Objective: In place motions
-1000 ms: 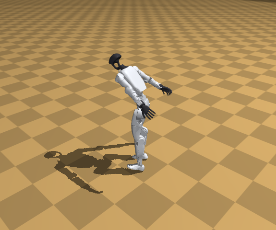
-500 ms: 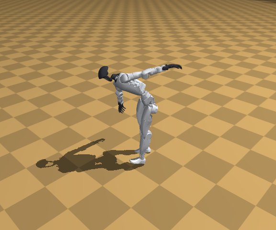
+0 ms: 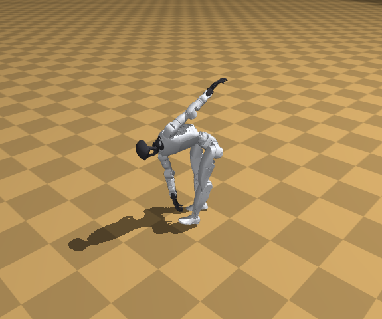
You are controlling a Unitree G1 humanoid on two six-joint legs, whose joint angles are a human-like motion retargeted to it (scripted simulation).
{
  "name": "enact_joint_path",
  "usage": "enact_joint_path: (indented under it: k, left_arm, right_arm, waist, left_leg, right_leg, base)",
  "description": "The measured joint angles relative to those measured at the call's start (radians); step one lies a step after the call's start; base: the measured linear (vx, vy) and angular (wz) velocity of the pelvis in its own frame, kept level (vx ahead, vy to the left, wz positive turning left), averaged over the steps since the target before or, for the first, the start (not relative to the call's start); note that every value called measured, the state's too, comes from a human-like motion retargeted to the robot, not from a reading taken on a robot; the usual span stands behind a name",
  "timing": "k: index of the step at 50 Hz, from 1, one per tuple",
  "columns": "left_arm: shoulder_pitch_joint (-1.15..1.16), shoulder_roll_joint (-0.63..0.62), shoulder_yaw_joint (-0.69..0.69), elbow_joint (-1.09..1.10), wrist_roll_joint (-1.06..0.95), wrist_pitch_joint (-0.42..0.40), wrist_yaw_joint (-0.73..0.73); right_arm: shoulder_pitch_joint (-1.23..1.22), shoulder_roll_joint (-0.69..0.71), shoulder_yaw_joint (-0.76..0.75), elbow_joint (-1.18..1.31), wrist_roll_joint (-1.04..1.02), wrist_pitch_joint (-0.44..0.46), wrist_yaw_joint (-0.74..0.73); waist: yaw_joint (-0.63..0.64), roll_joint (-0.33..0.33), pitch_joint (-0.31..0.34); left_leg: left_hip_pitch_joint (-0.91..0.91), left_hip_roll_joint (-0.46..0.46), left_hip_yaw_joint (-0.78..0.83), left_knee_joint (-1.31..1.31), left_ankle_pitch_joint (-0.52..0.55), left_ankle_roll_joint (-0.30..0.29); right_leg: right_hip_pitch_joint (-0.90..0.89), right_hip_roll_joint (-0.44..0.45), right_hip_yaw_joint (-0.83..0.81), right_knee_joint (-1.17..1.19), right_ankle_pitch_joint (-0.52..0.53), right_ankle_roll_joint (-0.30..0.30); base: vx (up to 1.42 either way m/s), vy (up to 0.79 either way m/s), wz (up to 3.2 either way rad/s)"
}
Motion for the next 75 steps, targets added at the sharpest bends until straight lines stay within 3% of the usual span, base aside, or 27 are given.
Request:
enact_joint_path:
  k: [7, 17, 23, 28, 37, 42, 47, 53, 60, 65, 70, 75]
  left_arm:
    - [-0.09, 0.031, -0.025, 0.023, -0.139, -0.078, 0.093]
    - [-0.152, -0.014, -0.105, 0.028, -0.105, -0.05, 0.026]
    - [-0.212, -0.029, -0.218, 0.02, -0.015, -0.066, 0.164]
    - [-0.252, -0.019, -0.232, -0.007, 0.012, -0.046, 0.126]
    - [-0.335, 0.111, -0.213, -0.072, 0.137, 0.079, -0.103]
    - [-0.419, 0.21, -0.205, -0.147, 0.233, 0.102, -0.146]
    - [-0.561, 0.25, -0.116, -0.187, 0.257, 0.101, -0.155]
    - [-0.776, 0.31, -0.155, -0.217, 0.318, 0.124, -0.17]
    - [-0.908, 0.463, -0.246, -0.29, 0.434, 0.131, -0.155]
    - [-0.927, 0.616, -0.139, -0.277, 0.394, 0.132, -0.171]
    - [-1.014, 0.663, -0.099, -0.285, 0.445, 0.13, -0.142]
    - [-1.274, 0.51, -0.31, -0.291, 0.533, 0.15, -0.124]
  right_arm:
    - [-0.044, 0.047, -0.02, -0.029, -0.059, 0.011, 0.049]
    - [0.031, 0.107, -0.063, -0.048, -0.037, 0.012, 0.051]
    - [0.275, 0.199, -0.216, -0.224, -0.02, 0.008, 0.1]
    - [0.444, 0.369, -0.291, -0.264, -0.054, -0.012, 0.026]
    - [0.659, 0.668, -0.329, -0.198, -0.028, -0.07, 0.021]
    - [0.758, 0.686, -0.299, -0.058, -0.047, -0.071, -0.04]
    - [0.799, 0.597, -0.289, 0.106, -0.01, -0.052, -0.038]
    - [0.859, 0.495, -0.335, 0.233, -0.037, -0.031, -0.048]
    - [0.848, 0.459, -0.357, 0.381, 0.005, -0.006, -0.024]
    - [0.657, 0.488, -0.216, 0.399, 0.018, -0.005, -0.05]
    - [0.551, 0.555, -0.138, 0.399, 0.018, 0.018, -0.117]
    - [0.691, 0.615, -0.153, 0.399, 0.207, 0.006, 0.05]
  waist:
    - [0.09, 0.0, 0.0]
    - [0.017, 0.0, 0.0]
    - [-0.067, -0.013, 0.0]
    - [-0.182, -0.133, 0.0]
    - [-0.488, -0.453, 0.0]
    - [-0.671, -0.62, 0.0]
    - [-0.874, -0.738, 0.0]
    - [-1.076, -0.826, 0.0]
    - [-1.362, -0.91, 0.0]
    - [-1.582, -1.014, 0.0]
    - [-1.786, -0.97, 0.0]
    - [-1.752, -0.934, 0.0]
  left_leg:
    - [-0.067, 0.003, 0.014, -0.001, 0.001, -0.002]
    - [-0.012, 0.008, 0.022, 0.011, -0.003, -0.013]
    - [0.123, 0.004, 0.029, 0.022, -0.019, -0.015]
    - [0.259, 0.01, 0.051, 0.046, -0.059, -0.013]
    - [0.535, 0.034, 0.109, 0.122, -0.181, -0.024]
    - [0.685, 0.068, 0.165, 0.145, -0.251, -0.042]
    - [0.799, 0.099, 0.239, 0.126, -0.286, -0.049]
    - [0.858, 0.129, 0.334, 0.072, -0.289, -0.048]
    - [0.775, 0.15, 0.419, 0.057, -0.279, -0.059]
    - [0.676, 0.178, 0.517, 0.065, -0.288, -0.071]
    - [0.479, 0.211, 0.574, 0.064, -0.316, -0.071]
    - [0.327, 0.178, 0.578, 0.061, -0.331, -0.072]
  right_leg:
    - [-0.073, 0.001, 0.013, 0.001, 0.005, -0.005]
    - [-0.022, -0.009, 0.021, 0.014, -0.002, -0.007]
    - [0.099, -0.02, 0.035, 0.021, -0.009, -0.006]
    - [0.205, -0.024, 0.085, 0.026, -0.006, -0.008]
    - [0.417, -0.026, 0.165, 0.041, -0.013, -0.011]
    - [0.515, -0.008, 0.228, 0.05, -0.019, -0.009]
    - [0.558, 0.02, 0.286, 0.05, -0.01, -0.005]
    - [0.521, 0.069, 0.39, 0.053, 0.02, -0.013]
    - [0.368, 0.109, 0.487, 0.03, 0.096, 0.003]
    - [0.195, 0.18, 0.582, 0.012, 0.176, 0.036]
    - [-0.042, 0.239, 0.6, -0.003, 0.213, 0.063]
    - [-0.215, 0.229, 0.615, -0.005, 0.228, 0.082]
  base:
    - [0.0, -0.08, -0.01]
    - [-0.11, -0.01, 0.0]
    - [-0.2, 0.02, -0.15]
    - [-0.23, 0.15, -0.56]
    - [-0.17, 0.33, -0.85]
    - [-0.08, 0.44, -1.17]
    - [-0.21, 0.39, -1.29]
    - [-0.55, 0.14, -1.27]
    - [-0.74, 0.27, -1.06]
    - [-0.59, 0.64, -2.02]
    - [-0.36, 0.48, -0.98]
    - [-0.23, -0.11, -0.1]
